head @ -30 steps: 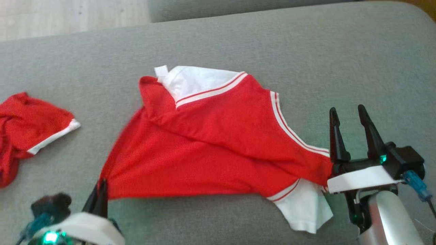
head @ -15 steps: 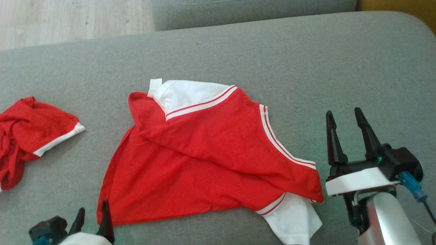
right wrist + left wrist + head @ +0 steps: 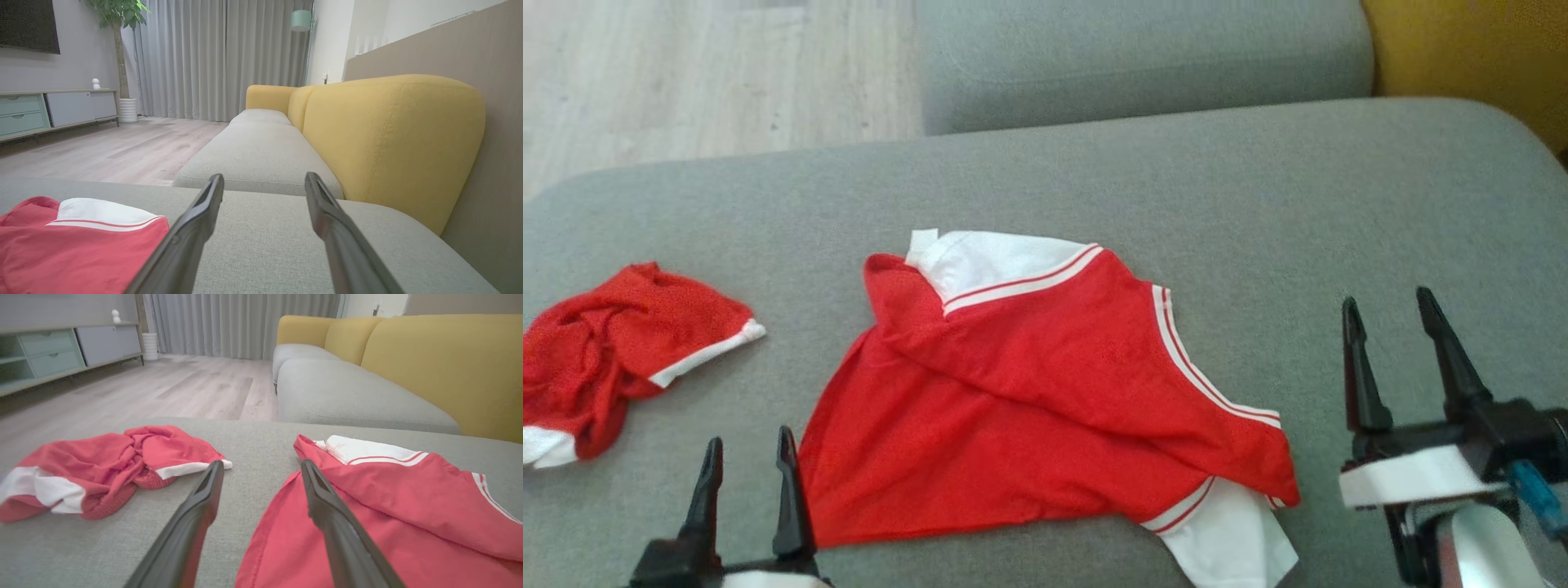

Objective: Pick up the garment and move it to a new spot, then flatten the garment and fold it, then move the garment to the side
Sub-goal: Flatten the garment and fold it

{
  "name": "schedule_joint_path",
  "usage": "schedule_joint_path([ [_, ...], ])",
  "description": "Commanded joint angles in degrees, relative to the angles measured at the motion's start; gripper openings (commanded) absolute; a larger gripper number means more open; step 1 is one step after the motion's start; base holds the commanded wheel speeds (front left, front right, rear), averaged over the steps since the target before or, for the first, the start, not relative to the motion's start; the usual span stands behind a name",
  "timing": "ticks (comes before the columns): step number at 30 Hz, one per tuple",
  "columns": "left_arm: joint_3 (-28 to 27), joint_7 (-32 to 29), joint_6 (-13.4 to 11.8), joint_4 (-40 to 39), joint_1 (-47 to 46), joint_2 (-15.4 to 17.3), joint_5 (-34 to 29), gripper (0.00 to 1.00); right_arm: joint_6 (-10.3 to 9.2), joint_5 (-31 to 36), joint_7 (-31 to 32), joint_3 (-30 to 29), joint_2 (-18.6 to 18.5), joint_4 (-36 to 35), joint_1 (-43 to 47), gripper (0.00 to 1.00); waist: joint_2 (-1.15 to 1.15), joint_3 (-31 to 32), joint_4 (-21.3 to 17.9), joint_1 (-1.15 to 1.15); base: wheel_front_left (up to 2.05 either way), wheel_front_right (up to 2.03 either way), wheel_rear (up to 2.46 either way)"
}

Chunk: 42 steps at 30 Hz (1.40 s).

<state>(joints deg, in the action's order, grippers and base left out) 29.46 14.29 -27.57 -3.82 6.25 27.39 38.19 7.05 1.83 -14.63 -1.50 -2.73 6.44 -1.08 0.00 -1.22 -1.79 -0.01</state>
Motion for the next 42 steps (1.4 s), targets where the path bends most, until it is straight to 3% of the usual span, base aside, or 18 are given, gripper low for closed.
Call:
schedule_joint_path([
  [1, -4.3, 0.7, 1.26, -1.14, -1.69, -0.16, -3.59, 1.0, 0.44, 0.6, -0.37, 0.76, -0.86, -2.38, -0.83, 1.0, 0.0, 0.72, 0.81, 0.01, 0.0, 0.0, 0.0],
  [9, -14.07, 0.7, 11.71, 3.17, 1.45, -7.44, -17.94, 1.0, 0.44, 1.45, -0.37, 0.19, -0.53, -0.45, 2.58, 1.0, 0.0, 1.09, 2.29, 0.01, 0.0, 0.0, 0.0],
  [11, -14.77, 0.7, 13.04, 3.62, 1.68, -8.23, -18.99, 1.0, 0.44, 1.21, -0.37, 0.11, -0.46, -0.03, 2.74, 1.0, 0.0, 1.08, 2.39, 0.01, 0.0, 0.0, 0.0],
  [15, -17.63, 0.71, 18.06, 5.16, 1.75, -10.82, -22.15, 1.0, 0.44, 0.18, -0.37, -0.12, -0.25, 1.21, 3.04, 1.0, 0.0, 0.97, 2.5, 0.01, 0.0, 0.0, 0.0],
  [20, -21.36, 0.71, 21.57, 6.42, 1.79, -13.62, -24.46, 1.0, 0.44, -1.67, -0.37, 0.78, -0.17, 3.26, 3.22, 1.0, 0.0, 0.79, 2.17, 0.01, 0.0, 0.0, 0.0],
  [28, -26.04, 0.71, 25.43, 7.85, 1.91, -16.73, -27.62, 1.0, 0.44, -3.48, -0.37, 2.19, -0.16, 5.42, 2.58, 1.0, 0.0, 0.66, 1.54, 0.01, 0.0, 0.0, 0.0],
  [34, -28.2, 0.71, 26.52, 6.57, 1.87, -18.59, -29.09, 1.0, 0.44, -3.94, 0.53, 4.05, -0.15, 3.74, 2.02, 1.0, 0.0, 1.5, 0.85, 0.01, 0.0, 0.0, 0.0],
  [37, -27.5, -0.09, 26.8, 6.88, 2.52, -17.72, -30.28, 1.0, 0.44, -4.47, 8.39, 7.85, -0.43, -0.36, 3.12, 1.0, 0.0, 1.93, 0.59, 0.01, 0.0, 0.0, 0.0],
  [42, -25.83, -8.96, 27.52, 4.81, 3.9, -15.89, -31.12, 1.0, 0.44, -5.41, 23.67, 12.96, -4.33, -10.59, 9.43, 1.0, 0.0, 1.73, 0.37, 0.01, 0.0, 0.0, 0.0],
])
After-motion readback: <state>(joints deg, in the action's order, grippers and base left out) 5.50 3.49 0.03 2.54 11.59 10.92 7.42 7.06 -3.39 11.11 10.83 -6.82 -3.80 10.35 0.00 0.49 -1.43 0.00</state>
